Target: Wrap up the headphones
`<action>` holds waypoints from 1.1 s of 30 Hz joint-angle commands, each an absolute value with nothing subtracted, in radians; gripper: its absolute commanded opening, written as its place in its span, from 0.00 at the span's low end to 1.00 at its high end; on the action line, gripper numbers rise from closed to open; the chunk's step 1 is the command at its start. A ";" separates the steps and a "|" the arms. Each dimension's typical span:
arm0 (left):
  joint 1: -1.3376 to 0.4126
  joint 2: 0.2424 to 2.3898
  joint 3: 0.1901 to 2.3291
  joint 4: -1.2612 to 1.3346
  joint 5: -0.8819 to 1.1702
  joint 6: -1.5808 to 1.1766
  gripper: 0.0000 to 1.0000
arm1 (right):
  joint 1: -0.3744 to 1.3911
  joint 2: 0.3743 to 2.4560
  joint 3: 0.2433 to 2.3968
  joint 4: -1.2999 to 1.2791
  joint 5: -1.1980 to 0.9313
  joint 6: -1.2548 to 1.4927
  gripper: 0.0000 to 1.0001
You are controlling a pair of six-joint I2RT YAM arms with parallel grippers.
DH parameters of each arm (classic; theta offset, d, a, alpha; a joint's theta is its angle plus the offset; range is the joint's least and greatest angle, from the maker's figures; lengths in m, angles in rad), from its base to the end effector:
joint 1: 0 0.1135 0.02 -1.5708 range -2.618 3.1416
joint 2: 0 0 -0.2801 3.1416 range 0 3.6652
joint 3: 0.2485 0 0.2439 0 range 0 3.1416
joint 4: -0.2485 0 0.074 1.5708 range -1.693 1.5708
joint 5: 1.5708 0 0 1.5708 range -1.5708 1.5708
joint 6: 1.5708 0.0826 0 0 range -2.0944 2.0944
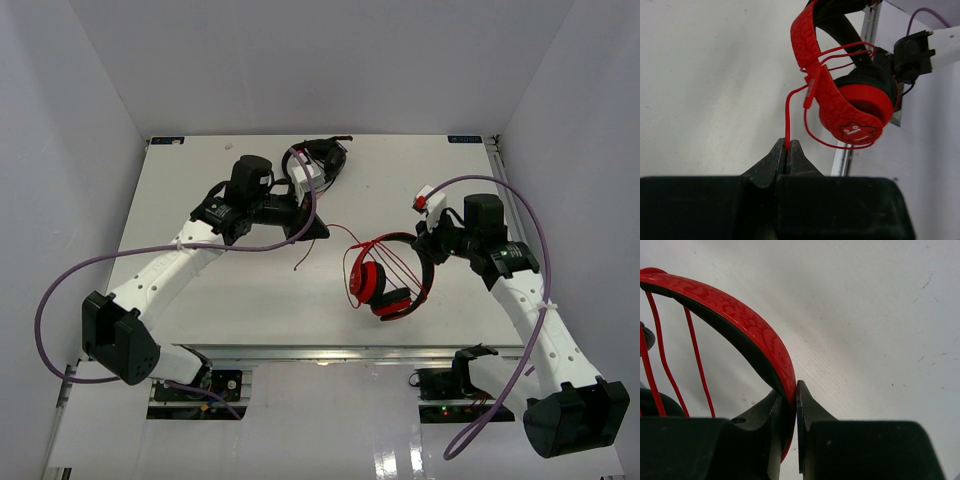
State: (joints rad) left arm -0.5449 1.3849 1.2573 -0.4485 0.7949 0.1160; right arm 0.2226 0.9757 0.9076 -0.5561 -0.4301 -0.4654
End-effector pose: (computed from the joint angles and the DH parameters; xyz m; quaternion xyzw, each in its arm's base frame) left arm 0.2439 -0.2168 0.3464 0.4376 0.7066 -0.4260 0.3574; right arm 0.2108 0.0830 0.3021 -0.3848 0.7858 0.1346 0.4651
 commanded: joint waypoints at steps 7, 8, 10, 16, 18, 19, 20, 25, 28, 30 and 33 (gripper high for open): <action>-0.548 1.508 1.426 -0.528 0.967 -0.285 0.00 | 0.220 1.004 0.876 -0.357 -0.263 -0.367 0.08; -0.553 1.527 1.438 -0.524 0.981 -0.323 0.00 | 0.221 1.008 0.874 -0.345 -0.253 -0.357 0.08; -0.574 1.555 1.453 -0.513 0.986 -0.380 0.00 | 0.231 1.012 0.866 -0.328 -0.238 -0.338 0.08; -0.657 1.687 1.534 -0.483 0.945 -0.588 0.00 | 0.269 1.034 0.829 -0.224 -0.131 -0.255 0.08; -0.680 1.715 1.548 -0.461 0.916 -0.648 0.00 | 0.272 1.043 0.821 -0.193 -0.093 -0.225 0.08; -0.691 1.728 1.555 -0.450 0.900 -0.678 0.00 | 0.273 1.049 0.818 -0.179 -0.078 -0.211 0.08; -0.700 1.738 1.562 -0.442 0.884 -0.698 0.00 | 0.273 1.056 0.818 -0.168 -0.073 -0.199 0.08; -0.735 1.788 1.612 -0.399 0.777 -0.787 0.00 | 0.276 1.098 0.830 -0.149 -0.028 -0.132 0.08; -0.747 1.803 1.634 -0.396 0.716 -0.816 0.00 | 0.276 1.115 0.832 -0.144 -0.007 -0.110 0.08; -0.752 1.803 1.641 -0.391 0.664 -0.836 0.00 | 0.276 1.123 0.828 -0.134 -0.005 -0.094 0.08; -0.763 1.805 1.642 -0.362 0.592 -0.873 0.00 | 0.277 1.145 0.823 -0.123 -0.005 -0.063 0.08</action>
State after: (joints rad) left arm -0.7410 1.8236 1.5993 -0.4140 0.6993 -0.7980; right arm 0.2707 1.1326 0.8051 -0.2289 -0.0222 -0.1533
